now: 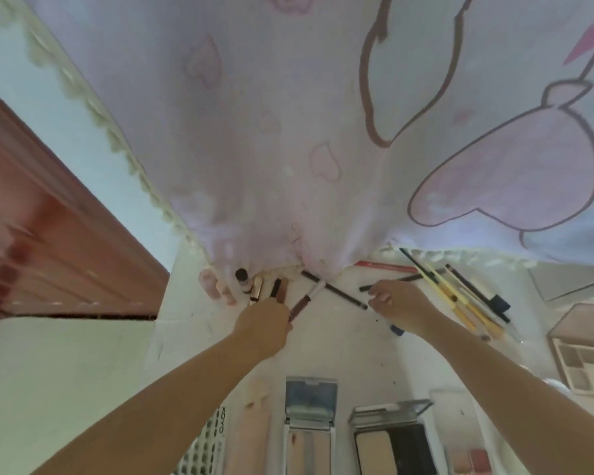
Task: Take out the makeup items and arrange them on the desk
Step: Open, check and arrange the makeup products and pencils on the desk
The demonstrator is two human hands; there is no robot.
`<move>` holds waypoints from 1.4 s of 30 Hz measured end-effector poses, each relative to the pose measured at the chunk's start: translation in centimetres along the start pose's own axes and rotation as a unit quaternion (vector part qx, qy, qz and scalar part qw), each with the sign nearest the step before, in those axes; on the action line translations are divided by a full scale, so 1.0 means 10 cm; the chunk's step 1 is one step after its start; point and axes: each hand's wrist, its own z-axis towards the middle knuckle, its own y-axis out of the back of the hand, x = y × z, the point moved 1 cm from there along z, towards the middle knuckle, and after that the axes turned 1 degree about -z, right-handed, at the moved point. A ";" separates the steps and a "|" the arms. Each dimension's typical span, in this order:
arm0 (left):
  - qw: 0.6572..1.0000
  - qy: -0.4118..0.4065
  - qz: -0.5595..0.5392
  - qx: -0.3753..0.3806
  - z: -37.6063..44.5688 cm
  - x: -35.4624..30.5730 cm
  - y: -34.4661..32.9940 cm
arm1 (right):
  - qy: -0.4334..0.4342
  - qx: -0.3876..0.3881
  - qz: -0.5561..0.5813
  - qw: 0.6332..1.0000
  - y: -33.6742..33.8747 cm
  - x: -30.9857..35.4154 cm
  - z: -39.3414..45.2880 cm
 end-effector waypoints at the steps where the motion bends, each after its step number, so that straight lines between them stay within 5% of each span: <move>1: 1.000 0.014 -0.010 0.001 0.03 -0.03 -0.06 | -0.005 0.000 -0.020 1.000 -0.06 -0.03 0.04; 8: 0.985 0.102 -0.130 -0.044 0.18 -0.16 -0.20 | 0.041 -0.044 -0.175 0.983 -0.30 0.00 0.24; 18: 0.991 0.098 -0.080 -0.047 0.19 -0.17 -0.19 | 0.054 0.001 -0.202 0.978 -0.33 0.02 0.27; 23: 0.987 -0.035 0.030 -0.157 0.11 -0.14 0.03 | 0.121 -0.005 -0.157 0.980 -0.07 0.02 -0.10; 26: 0.941 -0.149 0.058 -0.297 0.08 -0.12 0.19 | 0.167 -0.004 -0.152 0.974 0.14 0.12 -0.34; 31: 0.894 -0.223 0.123 -0.368 -0.21 -0.06 0.73 | 0.179 -0.016 -0.092 0.979 0.46 0.33 -0.63; 37: 0.954 -0.219 0.111 -0.171 -0.57 -0.10 1.12 | 0.233 -0.046 -0.211 0.948 0.60 0.57 -0.91; 42: 0.948 -0.256 0.101 -0.162 -0.76 -0.12 1.28 | 0.238 -0.068 -0.255 0.935 0.75 0.63 -1.20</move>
